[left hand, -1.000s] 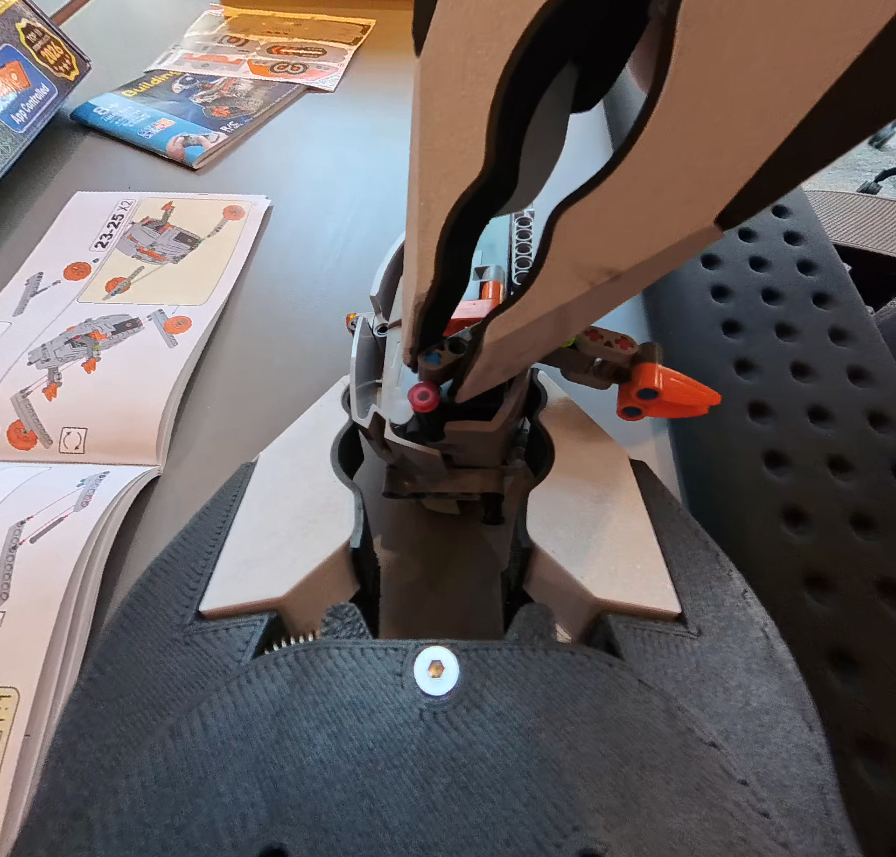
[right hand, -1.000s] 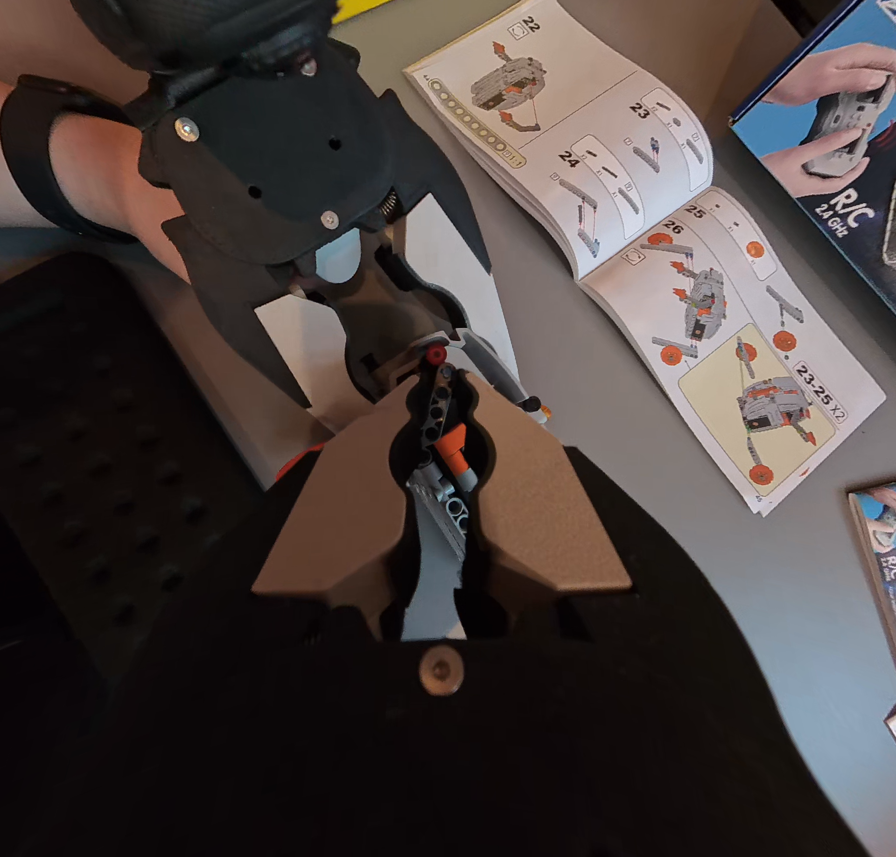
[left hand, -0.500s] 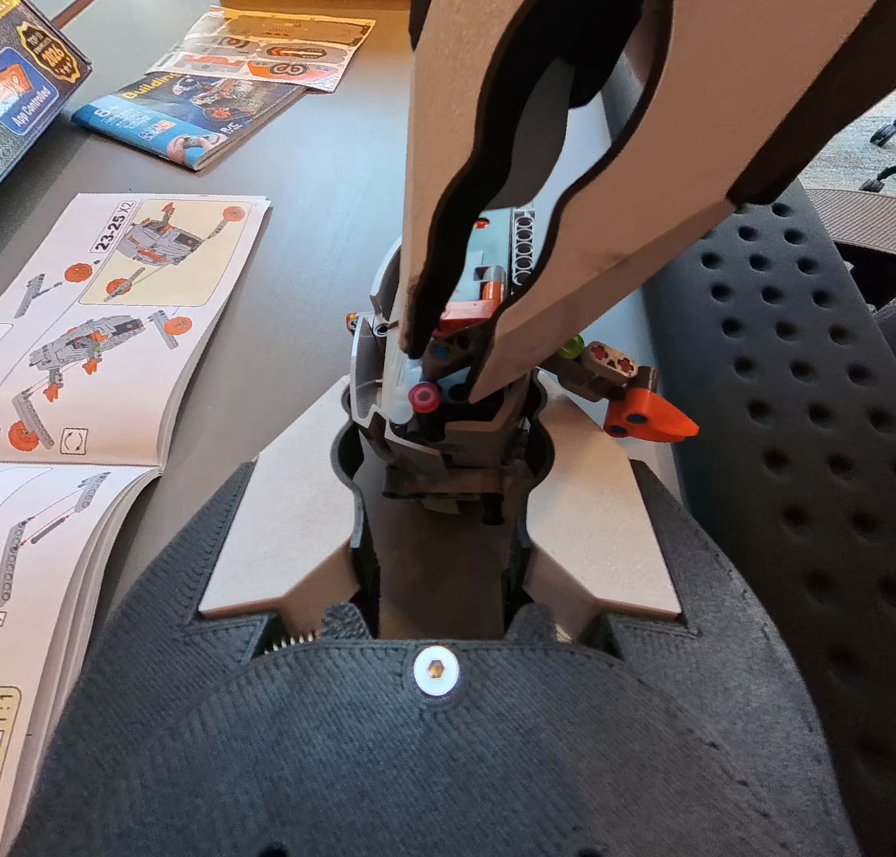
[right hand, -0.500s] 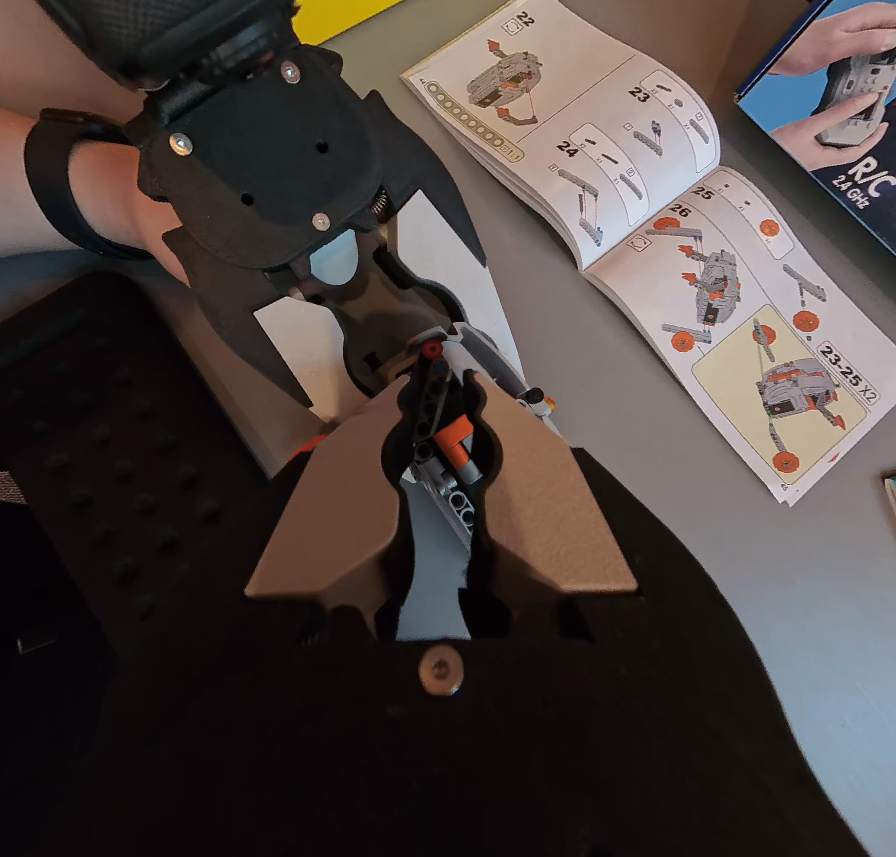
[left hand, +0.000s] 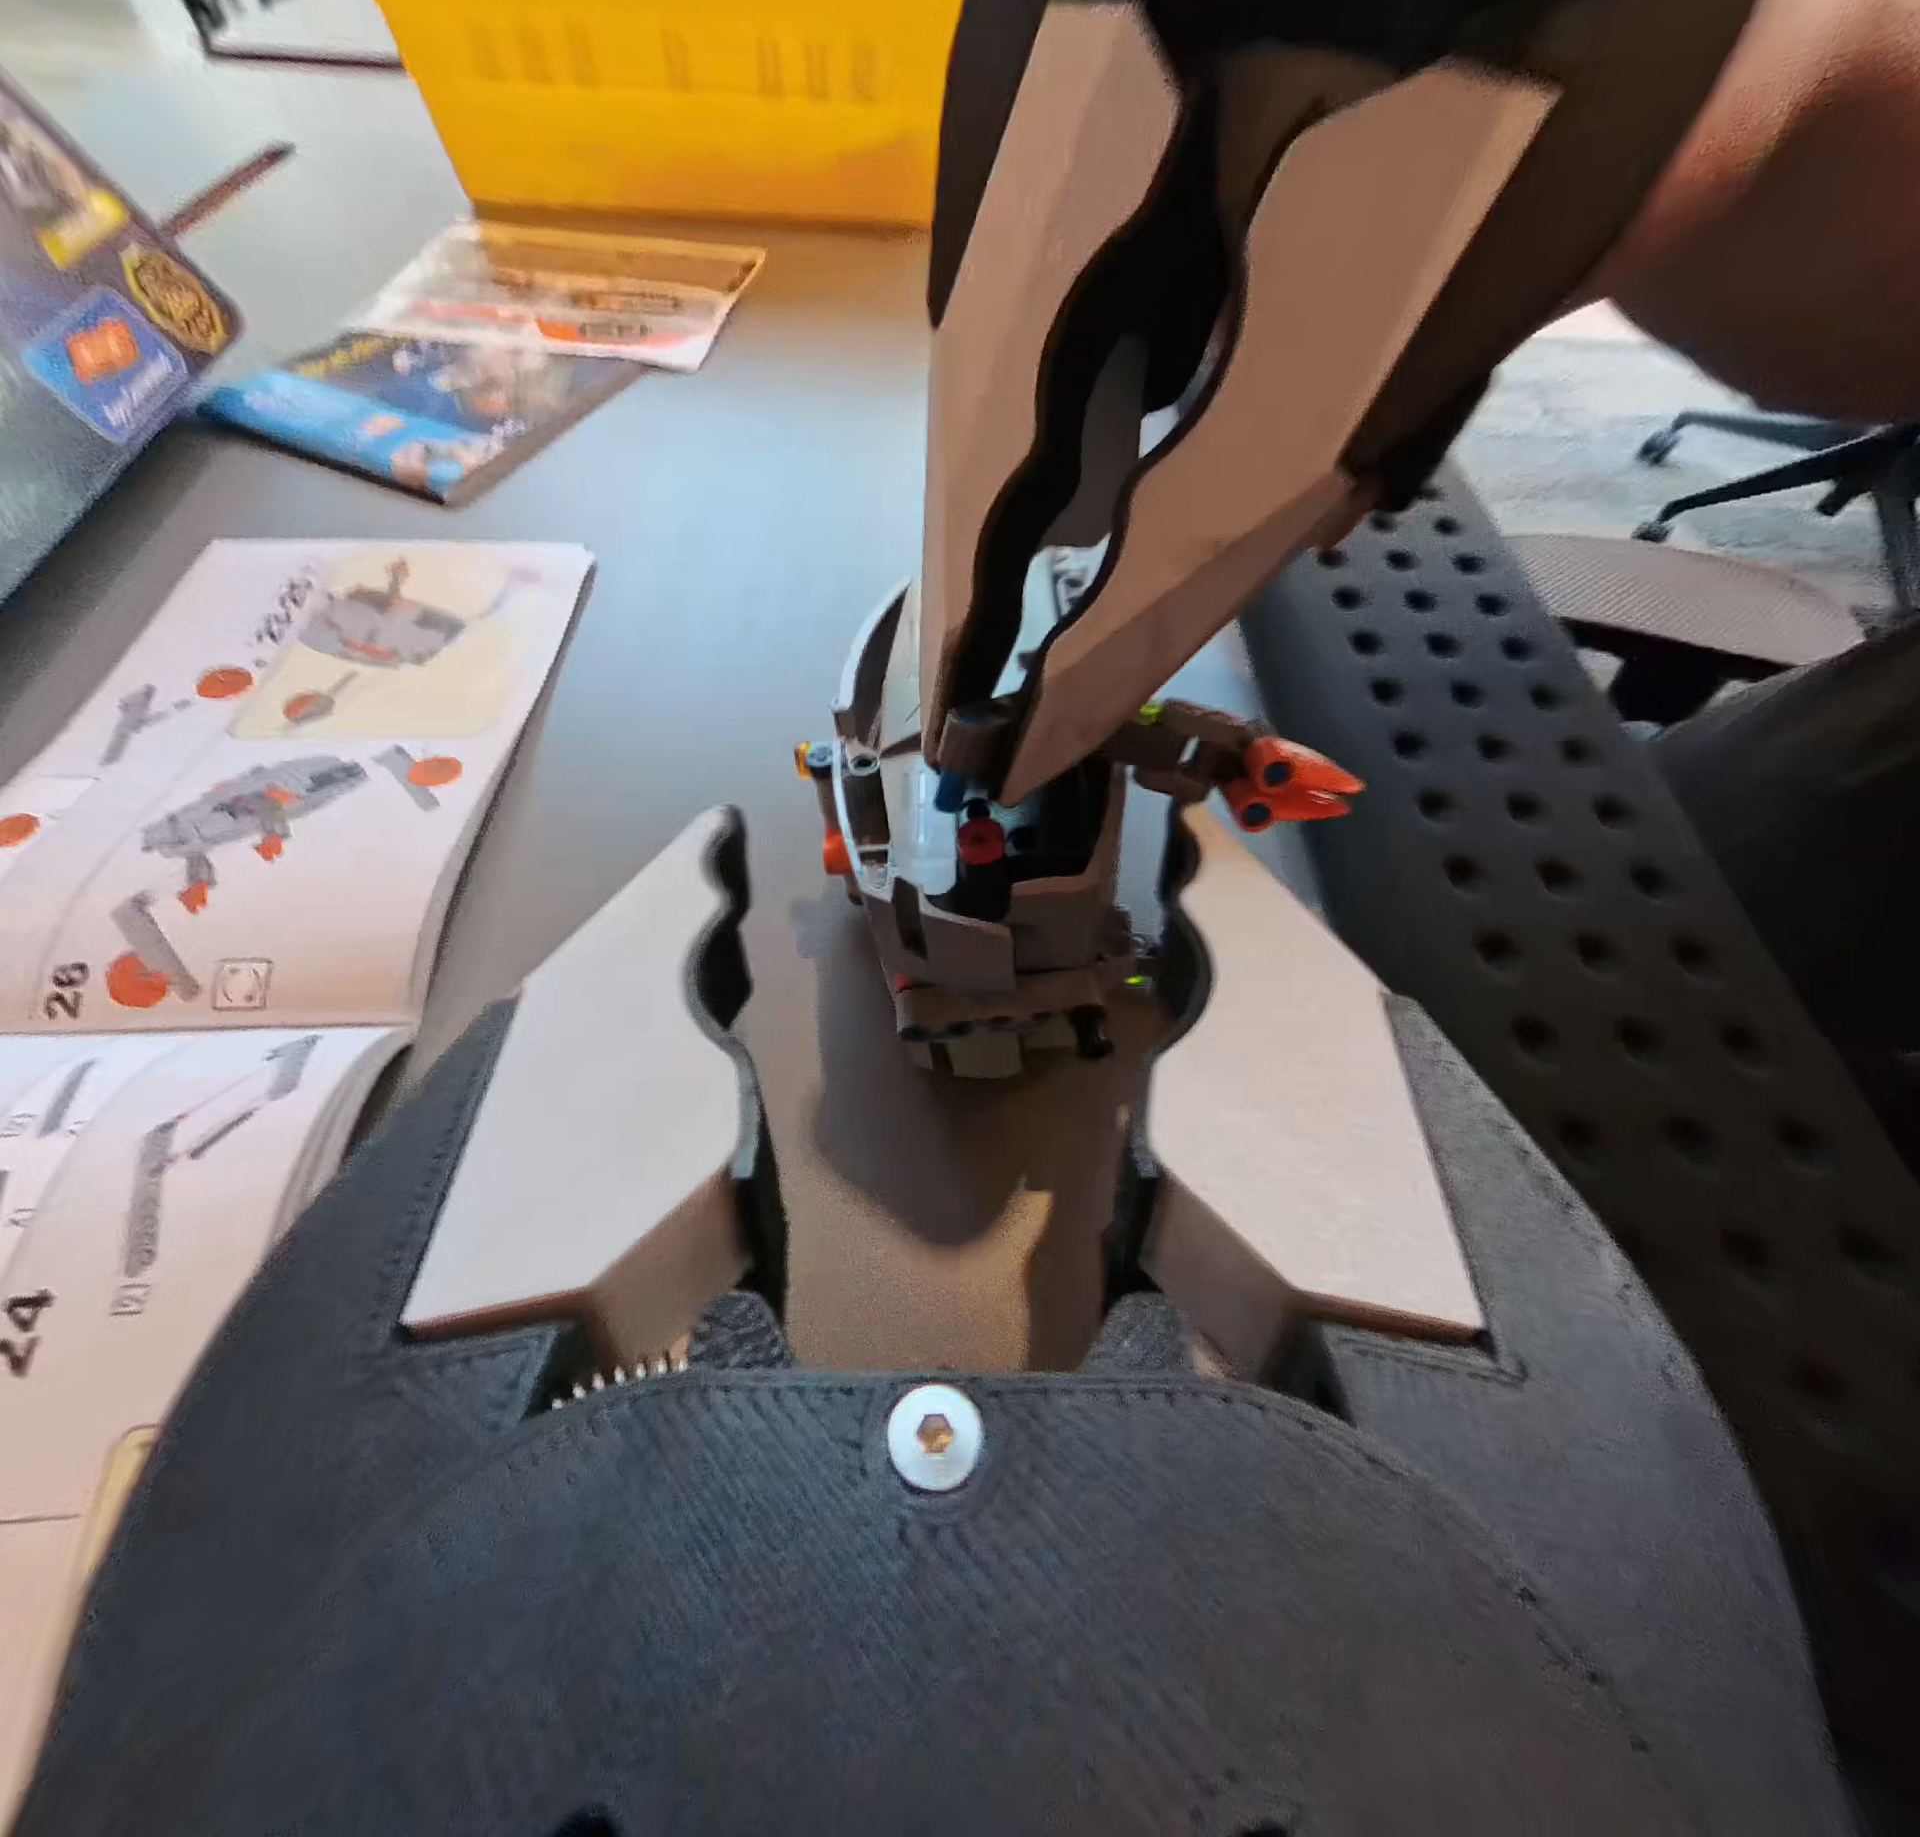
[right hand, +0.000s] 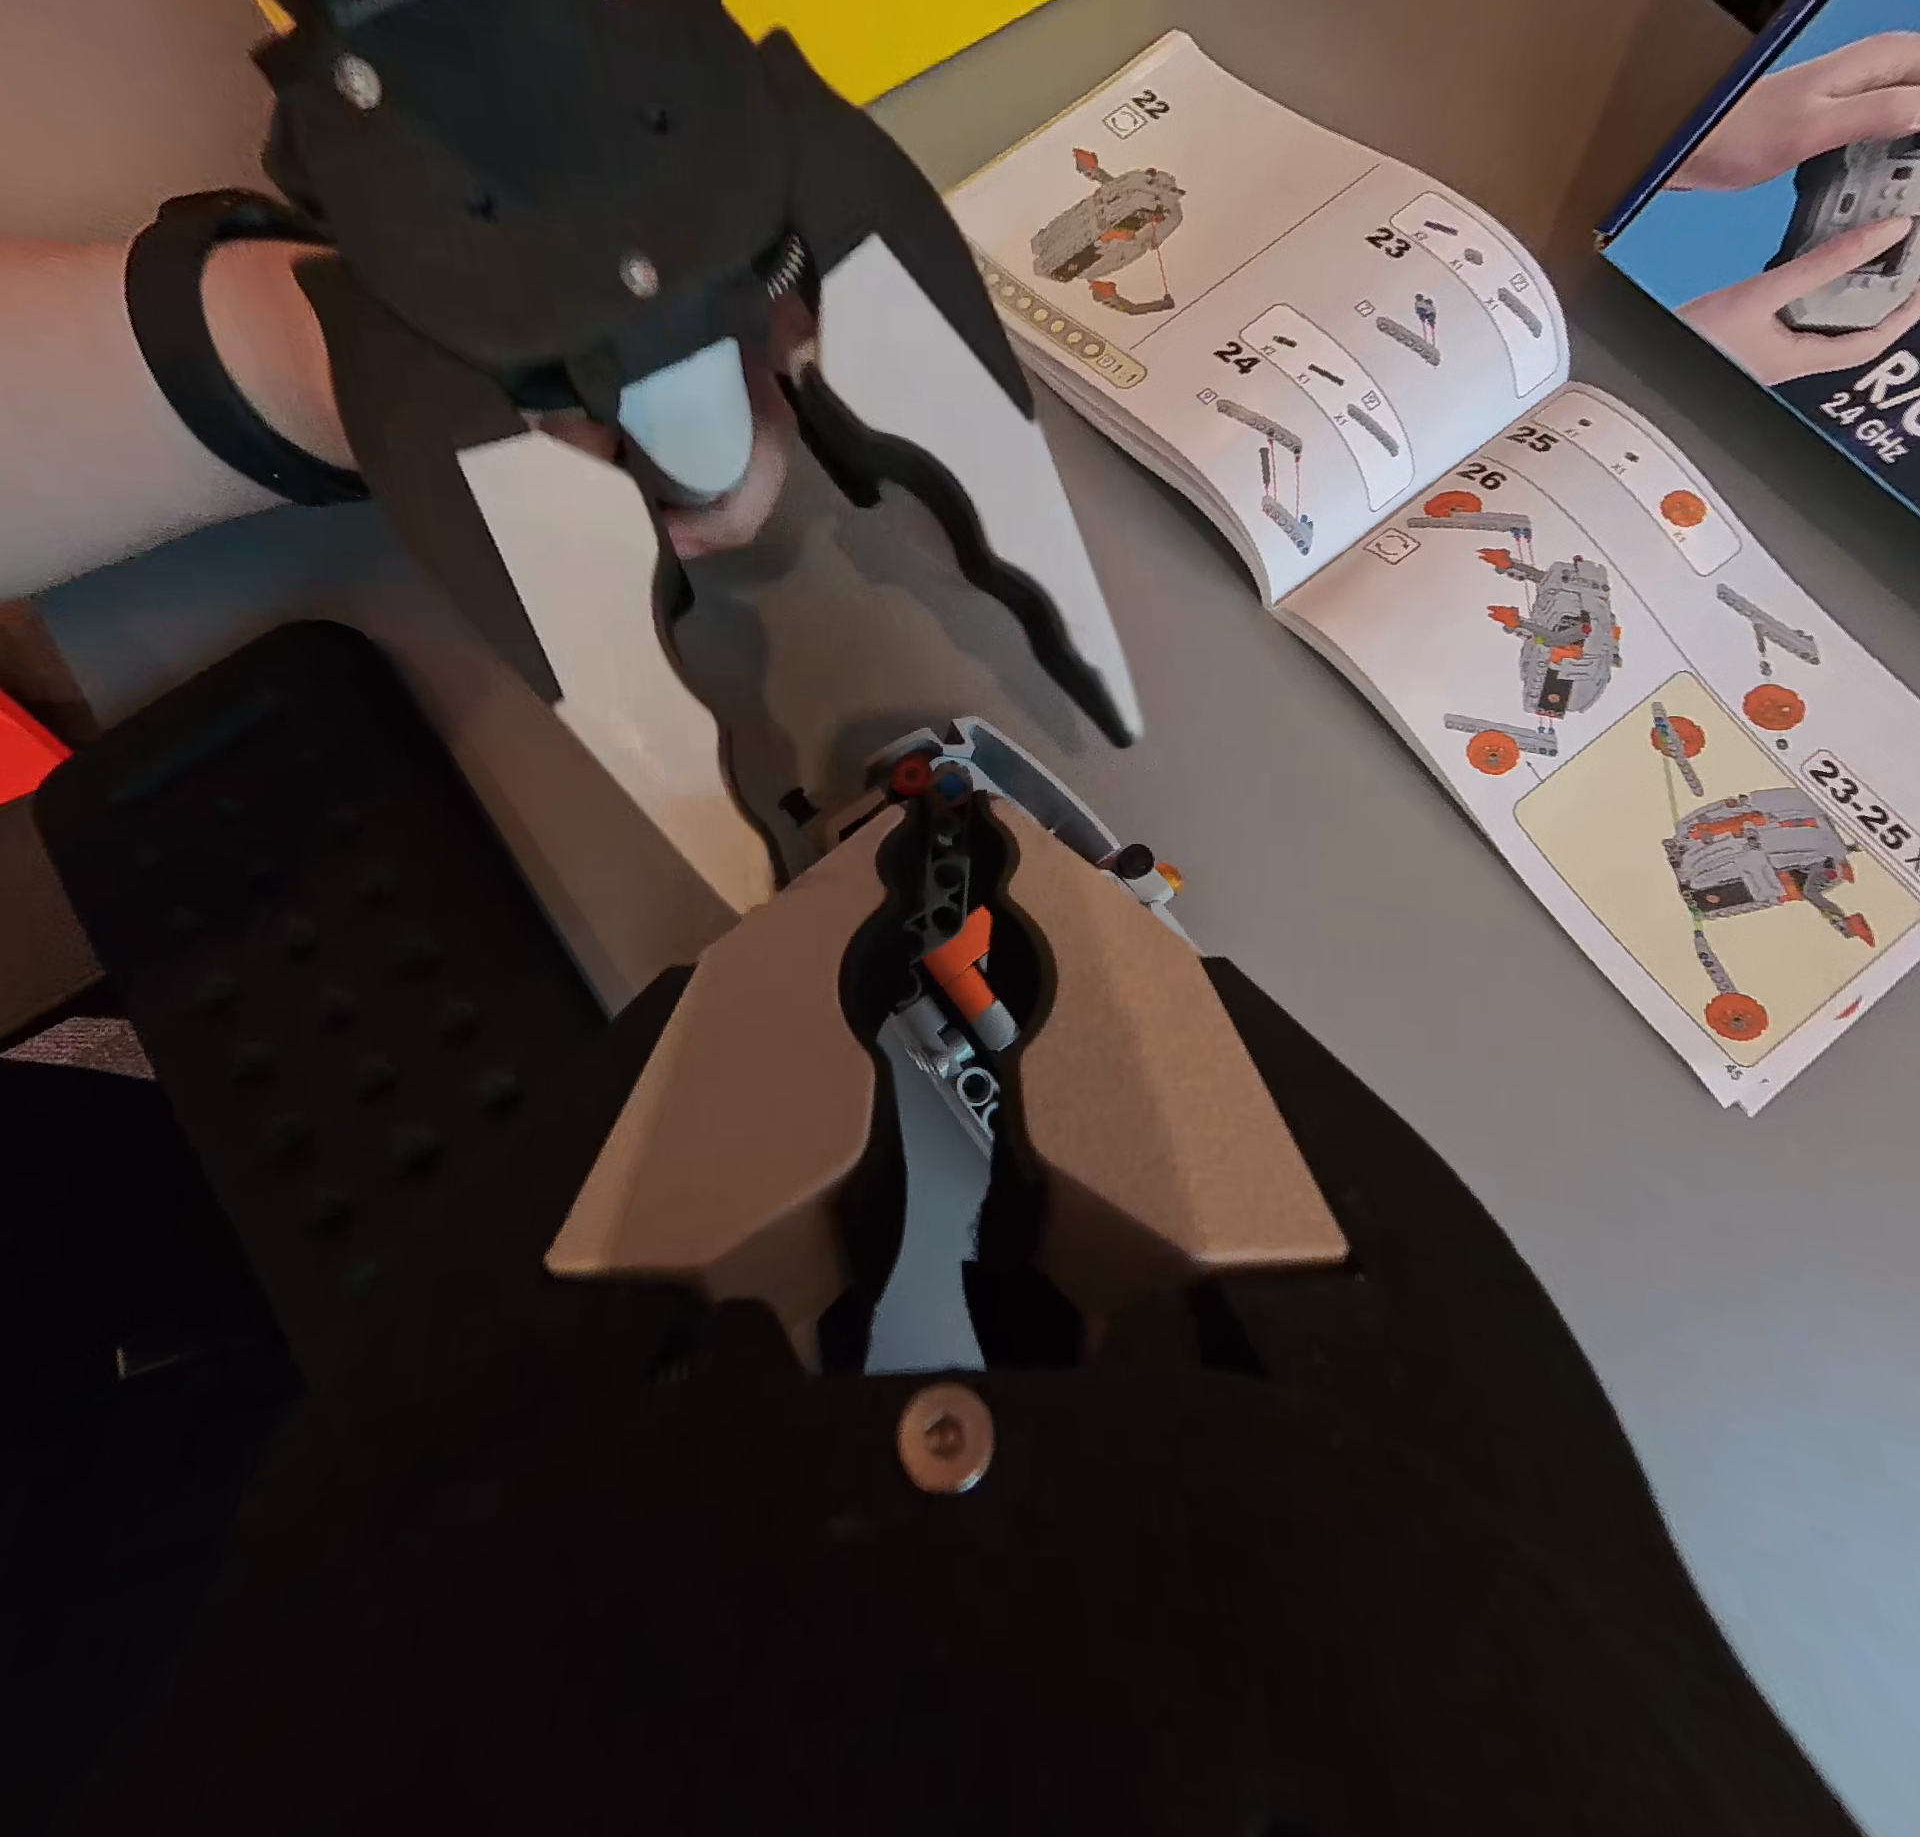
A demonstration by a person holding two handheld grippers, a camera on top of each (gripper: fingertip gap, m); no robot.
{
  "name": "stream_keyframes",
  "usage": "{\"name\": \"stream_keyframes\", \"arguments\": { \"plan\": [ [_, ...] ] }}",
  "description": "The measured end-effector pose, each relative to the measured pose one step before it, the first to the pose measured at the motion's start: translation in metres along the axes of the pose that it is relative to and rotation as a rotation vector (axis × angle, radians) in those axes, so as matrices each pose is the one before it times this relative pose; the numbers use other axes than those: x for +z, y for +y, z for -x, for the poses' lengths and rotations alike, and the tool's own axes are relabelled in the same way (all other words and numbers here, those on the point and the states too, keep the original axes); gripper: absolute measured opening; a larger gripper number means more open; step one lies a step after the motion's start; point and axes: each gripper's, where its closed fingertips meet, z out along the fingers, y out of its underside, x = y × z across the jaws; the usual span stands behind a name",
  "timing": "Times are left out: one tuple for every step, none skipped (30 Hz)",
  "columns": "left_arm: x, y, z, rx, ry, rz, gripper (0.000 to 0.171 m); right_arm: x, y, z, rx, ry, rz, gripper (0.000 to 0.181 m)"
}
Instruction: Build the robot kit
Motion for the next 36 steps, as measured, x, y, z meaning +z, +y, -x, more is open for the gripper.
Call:
{"name": "stream_keyframes", "arguments": {
  "plan": [
    [-0.00708,-0.00618,-0.00207,0.0108,0.0173,-0.02786,0.061,-0.00081,-0.00002,0.00051,0.0048,-0.0072,-0.0035,0.007],
    [-0.00607,-0.00644,-0.00341,0.0126,0.0200,-0.03622,0.039,-0.00056,0.00048,0.00054,0.0016,-0.0056,-0.0009,0.007],
    [-0.00458,-0.00535,-0.00136,0.0118,0.0049,-0.03522,0.026,-0.00064,0.00014,0.00007,-0.0007,0.0000,-0.0032,0.007],
    [-0.00250,-0.00237,0.00114,0.0106,-0.0104,-0.01773,0.026,-0.00110,-0.00066,-0.00033,-0.0057,0.0042,-0.0073,0.007],
    [-0.00067,-0.00017,0.00133,0.0091,-0.0096,-0.00213,0.025,-0.00080,0.00020,0.00011,-0.0043,0.0023,-0.0009,0.007],
    [0.00036,-0.00024,-0.00119,0.0096,0.0039,-0.00203,0.023,-0.00056,0.00044,0.00070,-0.0039,-0.0013,0.0020,0.007],
    [0.00068,-0.00036,-0.00253,0.0144,0.0093,-0.00389,0.019,-0.00041,0.00060,-0.00027,-0.0061,0.0041,0.0026,0.007],
    [0.00068,-0.00008,-0.00203,0.0199,0.0030,-0.00292,0.016,-0.00043,0.00042,0.00021,-0.0070,0.0012,0.0016,0.007],
    [0.00055,0.00016,-0.00094,0.0196,-0.0033,-0.00076,0.016,-0.00015,0.00086,0.00040,-0.0063,-0.0011,0.0041,0.007],
    [0.00033,0.00035,-0.00072,0.0133,-0.0013,0.00109,0.016,0.00012,0.00070,0.00076,-0.0065,-0.0050,0.0037,0.007],
    [0.00021,0.00045,-0.00099,0.0043,0.0054,0.00020,0.015,0.00016,0.00066,0.00086,-0.0077,-0.0058,0.0037,0.007],
    [0.00004,0.00063,-0.00075,-0.0029,0.0079,-0.00019,0.015,0.00024,0.00030,0.00047,-0.0068,-0.0025,0.0017,0.006],
    [-0.00023,0.00056,-0.00044,-0.0050,0.0083,0.00099,0.015,0.00041,0.00034,0.00073,-0.0032,-0.0049,0.0028,0.006],
    [-0.00035,0.00066,-0.00056,-0.0028,0.0080,0.00261,0.014,0.00028,0.00038,0.00068,-0.0043,-0.0051,0.0036,0.007],
    [-0.00039,0.00070,0.00005,0.0000,0.0035,0.00294,0.013,0.00016,0.00029,0.00000,-0.0030,-0.0013,0.0026,0.006],
    [-0.00029,0.00048,0.00015,0.0003,0.0010,0.00061,0.013,0.00013,-0.00009,0.00013,-0.0008,-0.0037,0.0006,0.006],
    [-0.00023,0.00018,-0.00005,-0.0021,0.0031,-0.00192,0.013,0.00000,0.00007,0.00015,0.0000,-0.0045,0.0011,0.006],
    [-0.00023,0.00016,-0.00020,-0.0027,0.0042,-0.00121,0.012,0.00002,0.00002,0.00035,-0.0002,-0.0040,0.0006,0.006],
    [-0.00046,0.00014,-0.00006,-0.0005,0.0025,-0.00007,0.011,-0.00005,0.00005,0.00028,-0.0019,-0.0025,-0.0001,0.006],
    [-0.00081,0.00018,0.00102,0.0005,-0.0037,-0.00058,0.005,-0.00015,0.00048,0.00110,-0.0032,-0.0065,0.0027,0.006],
    [-0.00125,-0.00019,0.00110,0.0006,-0.0044,-0.00470,0.003,-0.00016,0.00025,0.00048,-0.0010,-0.0015,0.0012,0.006],
    [-0.00144,-0.00106,0.00050,-0.0019,0.0007,-0.01068,0.001,-0.00024,0.00003,-0.00046,-0.0018,0.0037,-0.0012,0.006],
    [-0.00097,-0.00156,0.00022,-0.0065,0.0021,-0.01188,0.004,0.00010,0.00043,0.00060,0.0009,-0.0028,0.0015,0.006],
    [-0.00014,-0.00155,-0.00039,-0.0058,0.0034,-0.00891,0.009,0.00026,0.00026,0.00055,0.0005,-0.0030,0.0015,0.006],
    [0.00067,-0.00092,-0.00042,0.0013,-0.0006,-0.00260,0.011,-0.00005,-0.00007,0.00004,-0.0012,0.0017,0.0001,0.007],
    [0.00112,0.00035,0.00009,0.0106,-0.0100,0.00492,0.012,0.00002,-0.00001,0.00033,-0.0035,0.0005,0.0000,0.006],
    [0.00148,0.00108,-0.00044,0.0165,-0.0093,0.00898,0.011,0.00000,-0.00010,0.00060,-0.0030,-0.0011,0.0006,0.006],
    [0.00113,0.00091,-0.00062,0.0168,-0.0079,0.00743,0.008,-0.00002,0.00016,-0.00058,-0.0027,0.0054,0.0021,0.006],
    [0.00055,0.00007,-0.00042,0.0135,-0.0068,0.00183,0.005,-0.00003,-0.00010,-0.00078,-0.0044,0.0065,0.0003,0.006],
    [0.00038,-0.00012,-0.00031,0.0074,-0.0044,0.00027,0.005,-0.00005,0.00040,-0.00019,-0.0036,0.0006,0.0030,0.006],
    [0.00028,0.00012,0.00007,0.0006,-0.0023,0.00099,0.004,-0.00005,0.00016,-0.00007,0.0000,-0.0017,-0.0007,0.006],
    [-0.00003,0.00011,0.00002,-0.0063,0.0027,0.00011,0.004,0.00006,-0.00013,-0.00016,0.0030,-0.0017,-0.0034,0.007],
    [-0.00021,0.00008,-0.00009,-0.0110,0.0061,-0.00019,0.003,-0.00005,-0.00003,-0.00029,0.0043,-0.0009,-0.0057,0.008],
    [-0.00018,0.00019,0.00019,-0.0101,0.0035,-0.00068,0.003,-0.00050,0.00012,-0.00048,0.0065,-0.0003,-0.0060,0.009],
    [-0.00034,0.00017,0.00101,-0.0035,-0.0031,0.00010,0.002,-0.00143,-0.00005,-0.00056,0.0105,0.0003,-0.0076,0.014],
    [-0.00040,0.00040,0.00101,0.0036,-0.0057,0.00164,0.002,-0.00226,-0.00029,-0.00103,0.0109,0.0022,-0.0103,0.016]
  ]
}}
